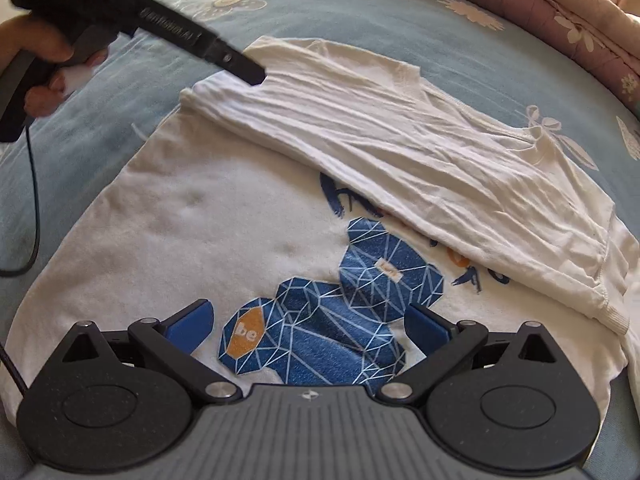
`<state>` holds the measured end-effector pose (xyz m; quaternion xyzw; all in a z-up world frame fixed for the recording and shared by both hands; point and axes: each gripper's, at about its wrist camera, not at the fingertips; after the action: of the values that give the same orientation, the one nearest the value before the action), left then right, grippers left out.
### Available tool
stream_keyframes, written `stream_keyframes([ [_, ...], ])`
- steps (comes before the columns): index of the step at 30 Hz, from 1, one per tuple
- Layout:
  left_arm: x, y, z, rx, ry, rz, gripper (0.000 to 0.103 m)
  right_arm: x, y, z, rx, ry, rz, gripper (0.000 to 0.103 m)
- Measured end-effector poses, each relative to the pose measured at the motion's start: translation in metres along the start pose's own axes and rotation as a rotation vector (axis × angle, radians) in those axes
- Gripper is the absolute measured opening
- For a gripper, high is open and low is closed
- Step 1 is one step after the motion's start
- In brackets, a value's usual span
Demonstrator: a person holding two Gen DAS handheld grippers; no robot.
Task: Fold clothes
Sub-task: 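Move the open right tool across the shirt to the unfolded white sleeve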
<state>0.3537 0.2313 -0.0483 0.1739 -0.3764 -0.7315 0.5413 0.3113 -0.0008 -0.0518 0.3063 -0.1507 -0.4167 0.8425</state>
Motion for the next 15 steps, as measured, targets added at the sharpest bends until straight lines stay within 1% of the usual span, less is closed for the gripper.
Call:
stream_keyframes([
  [1, 0.002, -0.006, -0.004, -0.032, 0.004, -0.017, 0.035, 0.006, 0.004, 0.000, 0.004, -0.030, -0.026, 0.103],
  [2, 0.000, -0.010, -0.005, -0.044, 0.006, -0.006, 0.034, 0.013, 0.008, 0.000, 0.006, -0.061, -0.054, 0.103],
  [6, -0.008, -0.009, 0.004, -0.014, -0.010, 0.059, 0.035, 0.037, 0.023, -0.001, 0.054, -0.174, -0.135, 0.103],
  [8, -0.015, -0.010, 0.003, -0.024, -0.020, 0.099, 0.039, 0.050, 0.031, -0.004, 0.093, -0.219, -0.167, 0.103],
  [10, -0.017, -0.013, 0.002, -0.029, -0.026, 0.098, 0.039, 0.056, 0.035, -0.014, 0.122, -0.252, -0.196, 0.103],
  [11, -0.016, -0.014, 0.001, -0.030, -0.028, 0.087, 0.039, 0.058, 0.034, -0.021, 0.120, -0.265, -0.212, 0.103],
  [13, -0.013, -0.014, 0.001, -0.039, -0.024, 0.053, 0.039, 0.070, 0.025, -0.038, 0.087, -0.279, -0.260, 0.103],
  [14, -0.011, -0.014, 0.002, -0.040, -0.022, 0.046, 0.039, 0.076, 0.018, -0.043, 0.085, -0.278, -0.286, 0.103],
  [15, -0.010, -0.013, 0.002, -0.042, -0.016, 0.043, 0.039, 0.079, 0.014, -0.042, 0.105, -0.276, -0.294, 0.103],
])
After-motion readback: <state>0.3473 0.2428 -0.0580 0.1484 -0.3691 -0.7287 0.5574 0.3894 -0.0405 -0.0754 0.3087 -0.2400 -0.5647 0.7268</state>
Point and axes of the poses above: each gripper's, at about its wrist camera, not at the fingertips, and z roughly against the way its jaws point, x to its right, y to its top, and after that the axes turned 11 degrees about x, right-handed
